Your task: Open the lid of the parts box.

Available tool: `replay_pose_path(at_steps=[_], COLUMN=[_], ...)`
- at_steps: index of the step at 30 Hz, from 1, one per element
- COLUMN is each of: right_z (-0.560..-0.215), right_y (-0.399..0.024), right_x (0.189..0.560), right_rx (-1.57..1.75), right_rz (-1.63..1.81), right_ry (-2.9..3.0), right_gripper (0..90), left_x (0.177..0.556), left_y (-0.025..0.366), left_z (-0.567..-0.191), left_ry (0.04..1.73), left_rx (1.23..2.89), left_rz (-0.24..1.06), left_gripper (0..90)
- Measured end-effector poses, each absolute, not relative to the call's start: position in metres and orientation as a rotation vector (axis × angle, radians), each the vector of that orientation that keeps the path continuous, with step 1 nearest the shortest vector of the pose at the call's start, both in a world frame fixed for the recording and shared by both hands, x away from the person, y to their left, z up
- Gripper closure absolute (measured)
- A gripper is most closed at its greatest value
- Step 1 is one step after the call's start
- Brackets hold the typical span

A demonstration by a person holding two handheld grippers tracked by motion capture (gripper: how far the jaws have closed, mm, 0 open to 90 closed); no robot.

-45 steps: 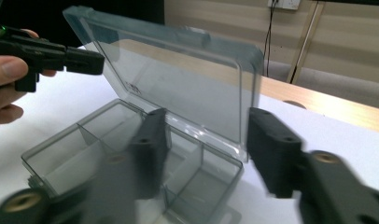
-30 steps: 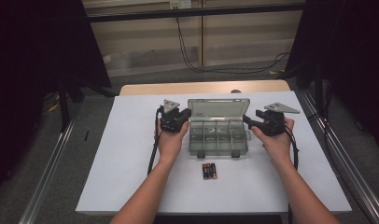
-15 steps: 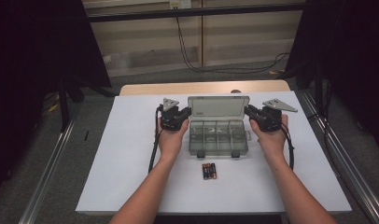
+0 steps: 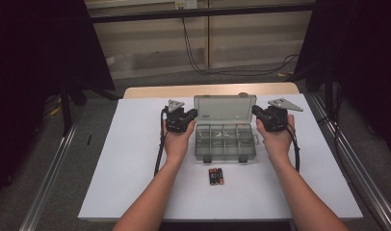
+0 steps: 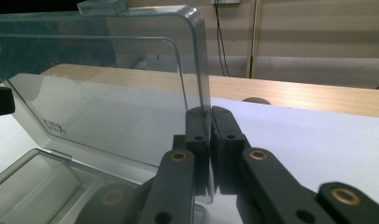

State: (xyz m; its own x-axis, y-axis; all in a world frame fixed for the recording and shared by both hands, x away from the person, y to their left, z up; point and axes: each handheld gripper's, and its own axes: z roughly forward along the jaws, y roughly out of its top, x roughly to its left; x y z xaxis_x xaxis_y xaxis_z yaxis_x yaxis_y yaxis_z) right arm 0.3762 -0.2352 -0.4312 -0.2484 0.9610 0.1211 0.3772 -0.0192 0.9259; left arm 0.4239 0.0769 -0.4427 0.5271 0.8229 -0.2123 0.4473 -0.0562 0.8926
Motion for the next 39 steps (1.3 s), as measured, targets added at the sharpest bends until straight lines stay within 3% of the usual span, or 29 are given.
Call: replay_pose_path(at_steps=[8,18,39], right_z=[-0.43,-0.433,-0.447], right_y=[-0.236,-0.236,-0.236], right_x=[0.381,0.384,0.393], right_rx=[1.426,1.422,1.495], right_rz=[1.262,1.275,1.289], right_ry=[1.668,1.651,1.623], right_gripper=[87.0,86.6,86.5], left_x=[0.43,0.428,0.434], left_y=[0.08,0.076,0.077], left_z=[-0.452,-0.45,-0.449], left_ry=[1.111,1.11,1.124], left_rx=[1.677,1.703,1.712], left_rz=[0.38,0.444,0.404], left_gripper=[81.6,86.4,88.2])
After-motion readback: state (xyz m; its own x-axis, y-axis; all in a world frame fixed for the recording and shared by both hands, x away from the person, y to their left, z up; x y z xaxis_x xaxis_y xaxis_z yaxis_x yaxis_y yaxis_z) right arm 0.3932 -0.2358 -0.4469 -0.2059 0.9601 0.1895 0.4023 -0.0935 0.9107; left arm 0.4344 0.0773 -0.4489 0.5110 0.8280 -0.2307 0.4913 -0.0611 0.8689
